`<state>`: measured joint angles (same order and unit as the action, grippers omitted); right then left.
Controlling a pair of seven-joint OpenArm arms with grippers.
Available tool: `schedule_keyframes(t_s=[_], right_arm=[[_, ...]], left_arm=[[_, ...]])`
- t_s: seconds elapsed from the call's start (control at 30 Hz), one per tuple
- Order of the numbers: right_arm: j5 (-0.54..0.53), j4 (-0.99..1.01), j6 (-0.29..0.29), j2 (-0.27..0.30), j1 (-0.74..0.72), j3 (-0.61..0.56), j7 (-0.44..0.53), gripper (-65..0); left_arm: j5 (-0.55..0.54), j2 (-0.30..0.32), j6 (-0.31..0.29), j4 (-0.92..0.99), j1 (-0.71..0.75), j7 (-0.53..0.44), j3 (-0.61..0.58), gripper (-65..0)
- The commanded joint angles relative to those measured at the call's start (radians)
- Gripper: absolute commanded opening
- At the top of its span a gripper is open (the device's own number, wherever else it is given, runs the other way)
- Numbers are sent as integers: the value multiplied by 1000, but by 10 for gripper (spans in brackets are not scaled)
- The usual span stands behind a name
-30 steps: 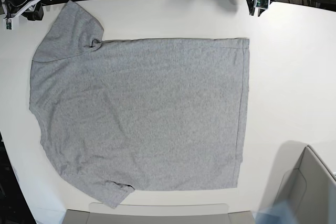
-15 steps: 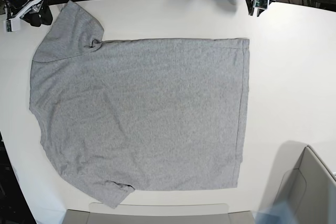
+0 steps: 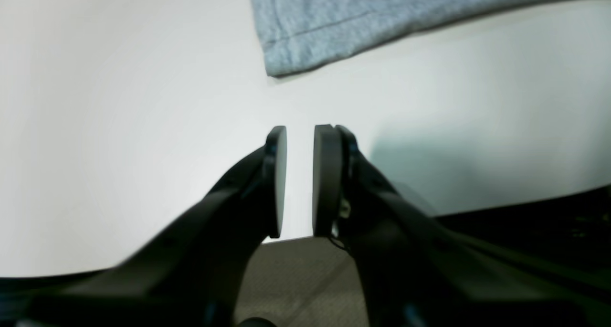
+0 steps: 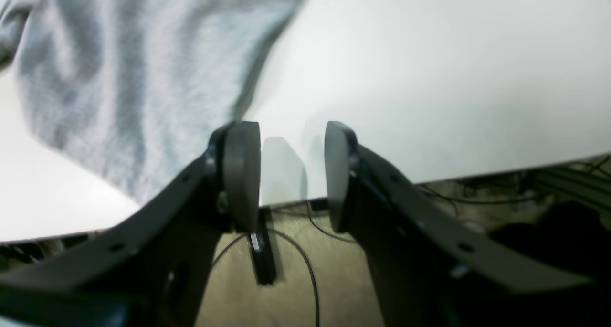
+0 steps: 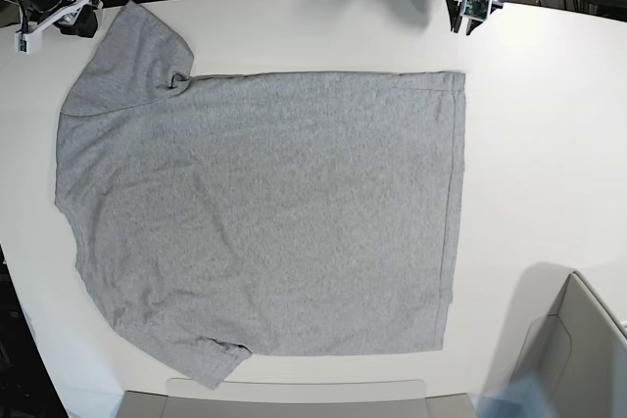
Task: Fold the T-shirt properly
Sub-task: 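Move both grippers down toward the shirt's shoulder corners, then grasp the shirt's shoulder corners with both grippers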
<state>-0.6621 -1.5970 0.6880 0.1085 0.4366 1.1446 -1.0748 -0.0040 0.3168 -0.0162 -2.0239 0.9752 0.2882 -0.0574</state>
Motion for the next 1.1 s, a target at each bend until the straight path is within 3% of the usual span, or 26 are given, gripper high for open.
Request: schedule_keyframes(t_s=[0.0,0.53,0.83,0.93,1.07], right_arm=[[-18,4,10,15,-5,7,11,-434],[-60,22,10,-77,-2,-21,2,-435],[-54,53,10,-88,-32,-21,-48,-436],[-54,71,10,-88,-34,-21,-48,-436],[-54,90,10,-86,-31,-19,-48,-437]], left_arm=[[3,5,9,-16,12,-22,1,-537],[3,5,9,-16,12,-22,0,-537],[-9,0,9,-14,-45,-22,-37,-532],[-113,0,9,-14,-69,-22,-52,-492],[-437,32,9,-16,-115,-22,-43,-414]])
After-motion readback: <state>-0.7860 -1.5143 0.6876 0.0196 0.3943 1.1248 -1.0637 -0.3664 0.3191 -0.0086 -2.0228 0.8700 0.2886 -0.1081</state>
